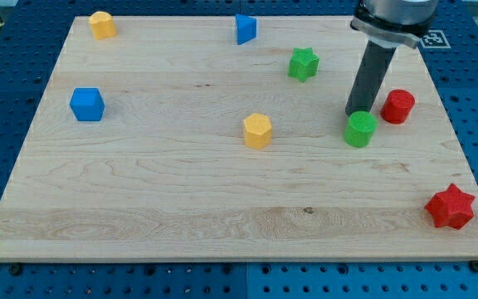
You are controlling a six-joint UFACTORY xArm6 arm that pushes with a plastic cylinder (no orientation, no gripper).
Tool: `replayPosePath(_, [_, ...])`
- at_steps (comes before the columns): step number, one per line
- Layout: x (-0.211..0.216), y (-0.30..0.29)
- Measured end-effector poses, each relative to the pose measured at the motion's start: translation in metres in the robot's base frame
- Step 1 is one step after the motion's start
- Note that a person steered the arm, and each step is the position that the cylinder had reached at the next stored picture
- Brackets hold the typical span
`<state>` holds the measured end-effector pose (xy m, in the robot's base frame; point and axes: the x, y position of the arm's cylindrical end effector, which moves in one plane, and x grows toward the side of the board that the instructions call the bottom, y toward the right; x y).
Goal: Push the red circle to top right
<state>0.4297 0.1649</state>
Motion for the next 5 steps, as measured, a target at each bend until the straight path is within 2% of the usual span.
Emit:
replayPosePath(2, [0.016,0.003])
replayPosePath(3, [0.04,0.018])
replayPosePath(5, [0.037,0.069])
